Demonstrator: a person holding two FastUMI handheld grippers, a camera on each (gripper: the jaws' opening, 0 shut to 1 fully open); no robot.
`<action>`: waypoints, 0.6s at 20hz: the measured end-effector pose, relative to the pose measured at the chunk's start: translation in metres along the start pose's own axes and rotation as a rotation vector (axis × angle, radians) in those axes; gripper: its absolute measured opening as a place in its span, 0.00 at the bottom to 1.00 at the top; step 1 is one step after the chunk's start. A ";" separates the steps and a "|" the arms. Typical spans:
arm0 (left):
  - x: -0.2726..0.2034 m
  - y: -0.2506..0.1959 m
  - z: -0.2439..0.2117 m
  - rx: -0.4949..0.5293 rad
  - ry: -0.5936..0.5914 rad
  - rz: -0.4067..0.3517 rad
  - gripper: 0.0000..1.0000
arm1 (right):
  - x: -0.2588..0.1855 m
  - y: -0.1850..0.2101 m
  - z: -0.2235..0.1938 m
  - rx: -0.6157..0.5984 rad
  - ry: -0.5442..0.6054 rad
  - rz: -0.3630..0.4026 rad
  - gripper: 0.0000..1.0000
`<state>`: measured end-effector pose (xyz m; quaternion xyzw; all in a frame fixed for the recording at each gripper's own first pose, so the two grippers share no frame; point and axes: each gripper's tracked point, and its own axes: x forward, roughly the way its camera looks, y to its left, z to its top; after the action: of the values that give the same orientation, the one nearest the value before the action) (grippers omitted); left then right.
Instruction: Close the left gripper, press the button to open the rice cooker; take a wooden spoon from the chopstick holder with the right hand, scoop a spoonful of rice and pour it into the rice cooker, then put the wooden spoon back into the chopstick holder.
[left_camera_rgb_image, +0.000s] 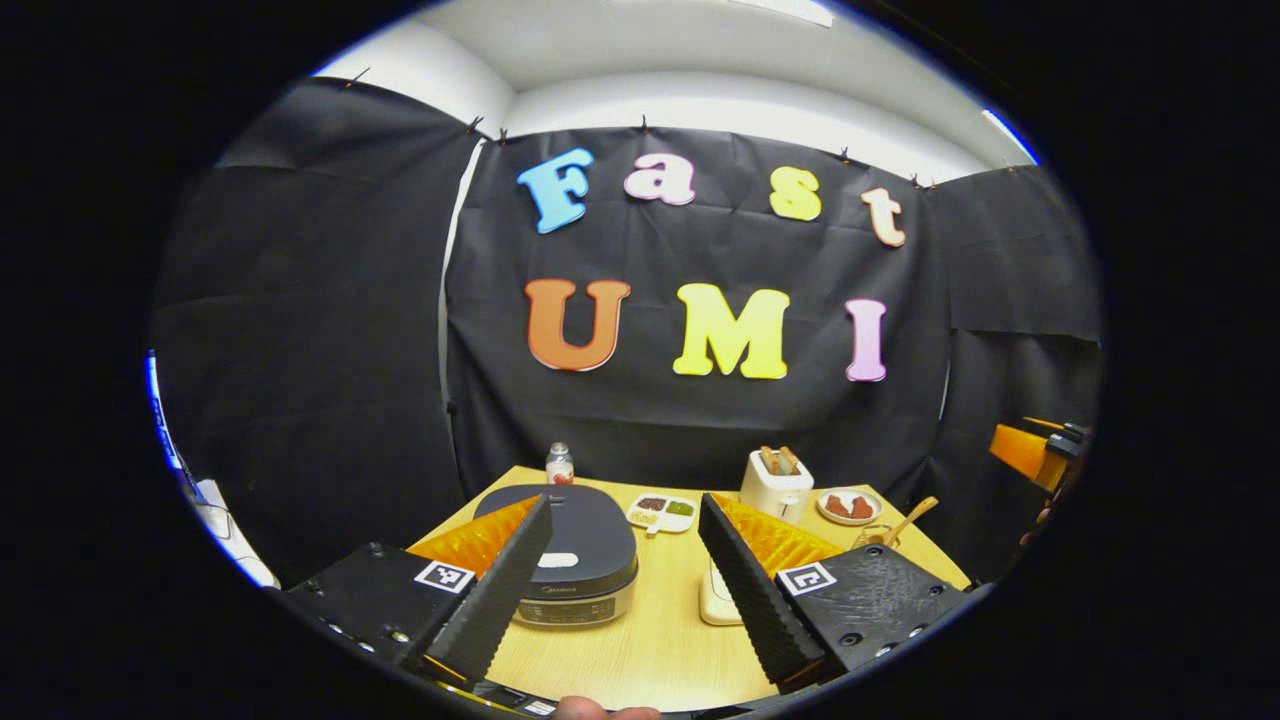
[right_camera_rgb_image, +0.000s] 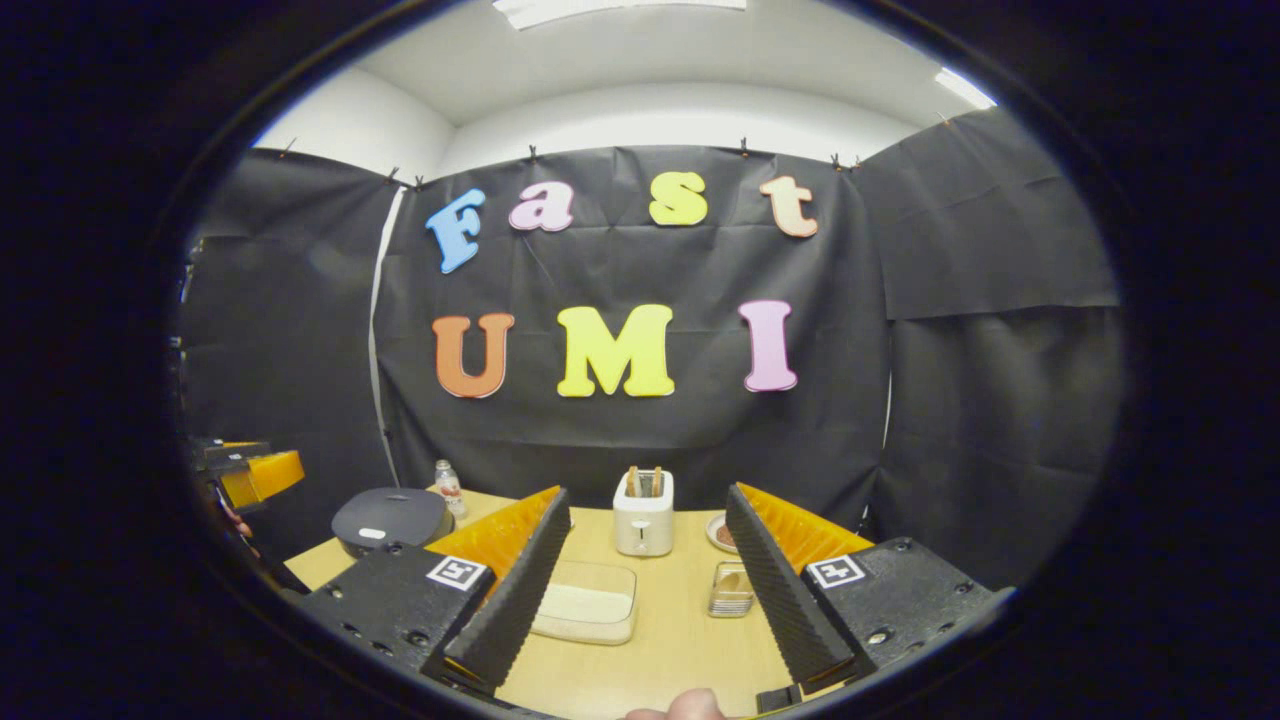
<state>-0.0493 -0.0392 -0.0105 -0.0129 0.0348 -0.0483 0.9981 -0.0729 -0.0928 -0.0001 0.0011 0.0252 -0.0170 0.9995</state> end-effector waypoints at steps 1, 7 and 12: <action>-0.006 -0.004 0.005 0.022 -0.023 -0.011 0.95 | -0.007 0.003 -0.001 0.002 -0.001 -0.001 1.00; -0.035 -0.021 0.022 0.027 -0.088 -0.036 0.94 | -0.035 0.013 0.003 0.038 -0.020 -0.016 0.97; -0.046 -0.032 0.028 0.022 -0.103 -0.036 0.95 | -0.049 0.012 0.004 0.018 -0.030 -0.055 1.00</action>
<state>-0.0956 -0.0662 0.0216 -0.0048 -0.0172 -0.0657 0.9977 -0.1213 -0.0794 0.0068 0.0091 0.0099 -0.0446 0.9989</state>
